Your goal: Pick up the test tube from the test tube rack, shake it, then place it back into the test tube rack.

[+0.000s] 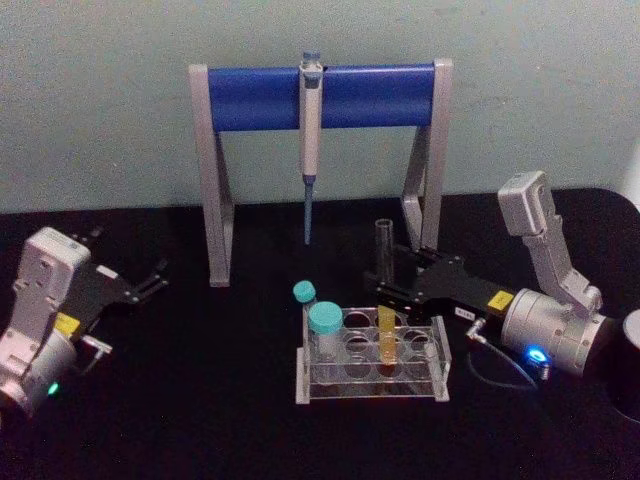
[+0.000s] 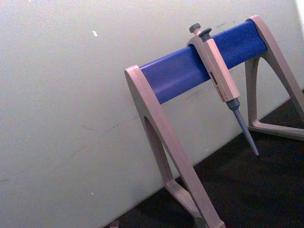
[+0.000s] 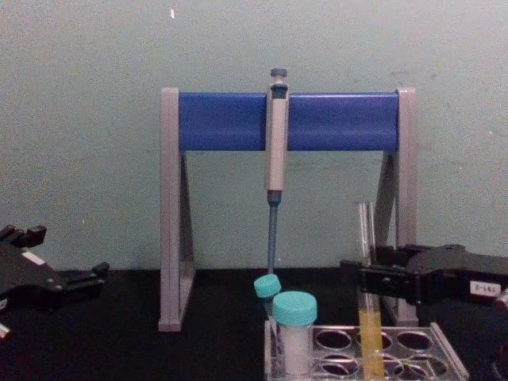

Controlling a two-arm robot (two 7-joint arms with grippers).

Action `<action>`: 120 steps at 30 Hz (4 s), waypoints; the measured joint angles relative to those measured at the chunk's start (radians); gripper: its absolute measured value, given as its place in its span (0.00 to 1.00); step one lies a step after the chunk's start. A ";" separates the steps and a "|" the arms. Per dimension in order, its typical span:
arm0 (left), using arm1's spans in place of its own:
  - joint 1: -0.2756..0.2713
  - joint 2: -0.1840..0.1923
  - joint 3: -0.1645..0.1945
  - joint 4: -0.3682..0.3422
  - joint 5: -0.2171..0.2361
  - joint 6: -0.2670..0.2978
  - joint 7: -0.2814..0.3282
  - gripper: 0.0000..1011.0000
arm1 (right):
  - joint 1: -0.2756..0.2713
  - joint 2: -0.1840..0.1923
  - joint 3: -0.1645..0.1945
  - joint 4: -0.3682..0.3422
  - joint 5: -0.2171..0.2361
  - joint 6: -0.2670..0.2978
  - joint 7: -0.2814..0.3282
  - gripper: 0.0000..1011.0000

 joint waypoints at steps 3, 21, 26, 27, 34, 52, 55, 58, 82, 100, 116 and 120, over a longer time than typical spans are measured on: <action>0.000 0.000 0.000 0.000 0.000 0.000 0.000 1.00 | 0.000 0.000 0.000 0.000 0.000 0.000 0.000 0.64; 0.000 0.000 0.000 0.000 0.000 0.000 0.000 1.00 | -0.001 0.000 0.000 -0.002 0.000 0.000 -0.001 0.23; 0.000 0.000 0.000 0.000 0.000 0.000 0.000 1.00 | -0.001 0.000 0.000 -0.002 0.000 0.000 -0.001 0.23; 0.000 0.000 0.000 0.000 0.000 0.000 0.000 1.00 | -0.001 0.000 0.000 -0.002 0.000 0.000 -0.001 0.23; 0.000 0.000 0.000 0.000 0.000 0.000 0.000 1.00 | -0.014 0.000 0.008 -0.006 0.007 -0.029 -0.001 0.23; 0.000 0.000 0.000 0.000 0.000 0.000 0.000 1.00 | -0.083 0.000 0.056 -0.055 0.034 -0.189 0.016 0.23; 0.000 0.000 0.000 0.000 0.000 0.000 0.000 1.00 | -0.088 0.000 0.065 -0.065 0.039 -0.200 0.016 0.23; 0.000 0.000 0.000 0.000 0.000 0.000 0.000 1.00 | -0.093 0.003 0.075 -0.084 0.042 -0.210 0.016 0.23; 0.000 0.000 0.000 0.000 0.000 0.000 0.000 1.00 | -0.024 -0.025 0.072 -0.061 0.045 -0.222 0.039 0.23; 0.000 0.000 0.000 0.000 0.000 0.000 0.000 1.00 | -0.106 0.033 0.125 -0.146 0.049 -0.205 -0.014 0.23; 0.000 0.000 0.000 0.000 0.000 0.000 0.000 1.00 | -0.177 0.076 0.112 -0.240 0.065 -0.177 0.025 0.23; 0.000 0.000 0.000 0.000 0.000 0.000 0.000 1.00 | -0.136 0.059 0.082 -0.208 0.071 -0.176 0.055 0.23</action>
